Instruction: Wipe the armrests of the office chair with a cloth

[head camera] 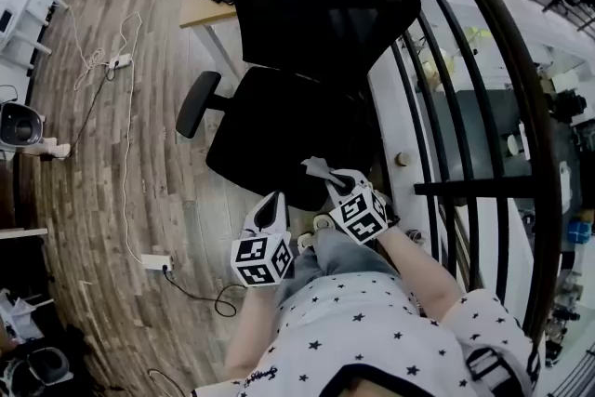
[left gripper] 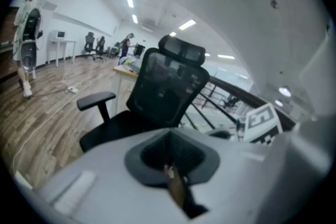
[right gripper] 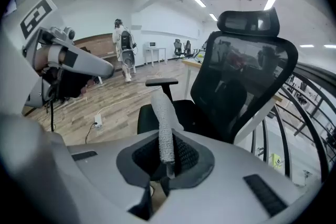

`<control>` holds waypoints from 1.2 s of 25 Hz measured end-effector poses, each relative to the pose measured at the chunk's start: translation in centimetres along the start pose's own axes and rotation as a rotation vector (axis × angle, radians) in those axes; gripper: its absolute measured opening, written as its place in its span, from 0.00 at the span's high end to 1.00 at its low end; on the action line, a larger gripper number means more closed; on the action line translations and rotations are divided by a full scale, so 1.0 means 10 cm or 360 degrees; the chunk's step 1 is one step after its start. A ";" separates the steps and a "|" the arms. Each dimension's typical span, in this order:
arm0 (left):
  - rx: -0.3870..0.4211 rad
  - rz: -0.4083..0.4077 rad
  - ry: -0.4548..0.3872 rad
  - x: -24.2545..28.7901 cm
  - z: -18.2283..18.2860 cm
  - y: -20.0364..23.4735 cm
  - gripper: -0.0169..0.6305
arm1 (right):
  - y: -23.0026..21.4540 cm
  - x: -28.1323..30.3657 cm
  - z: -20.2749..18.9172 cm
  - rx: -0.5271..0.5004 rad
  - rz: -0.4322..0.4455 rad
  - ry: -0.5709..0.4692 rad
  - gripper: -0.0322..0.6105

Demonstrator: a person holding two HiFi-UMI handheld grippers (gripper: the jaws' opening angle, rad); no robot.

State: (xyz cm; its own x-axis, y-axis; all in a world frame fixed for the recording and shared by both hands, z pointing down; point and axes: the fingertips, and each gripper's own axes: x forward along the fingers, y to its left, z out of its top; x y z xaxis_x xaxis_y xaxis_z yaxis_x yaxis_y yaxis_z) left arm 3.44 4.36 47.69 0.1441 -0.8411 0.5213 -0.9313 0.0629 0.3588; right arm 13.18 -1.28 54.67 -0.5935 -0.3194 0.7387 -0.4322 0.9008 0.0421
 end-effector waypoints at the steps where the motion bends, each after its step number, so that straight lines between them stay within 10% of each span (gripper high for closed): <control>1: -0.0011 0.0020 -0.0015 0.00 0.05 0.04 0.96 | -0.01 0.00 0.11 -0.0022 0.0015 -0.0024 0.91; 16: -0.0191 0.0304 -0.0228 -0.11 0.55 0.46 0.96 | 0.05 0.01 1.15 -0.0168 0.0302 -0.0285 0.91; 30: -0.0190 0.0326 -0.0277 -0.15 0.93 1.30 0.96 | 0.18 0.42 1.64 -0.0128 0.0229 -0.0297 0.91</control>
State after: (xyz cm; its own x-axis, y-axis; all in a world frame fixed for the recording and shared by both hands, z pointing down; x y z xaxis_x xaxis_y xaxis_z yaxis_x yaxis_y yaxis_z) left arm -11.97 1.41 44.39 -0.1122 -0.8830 0.4557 -0.8875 0.2953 0.3537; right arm -1.20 -5.86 46.85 -0.7633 -0.2281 0.6045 -0.2830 0.9591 0.0045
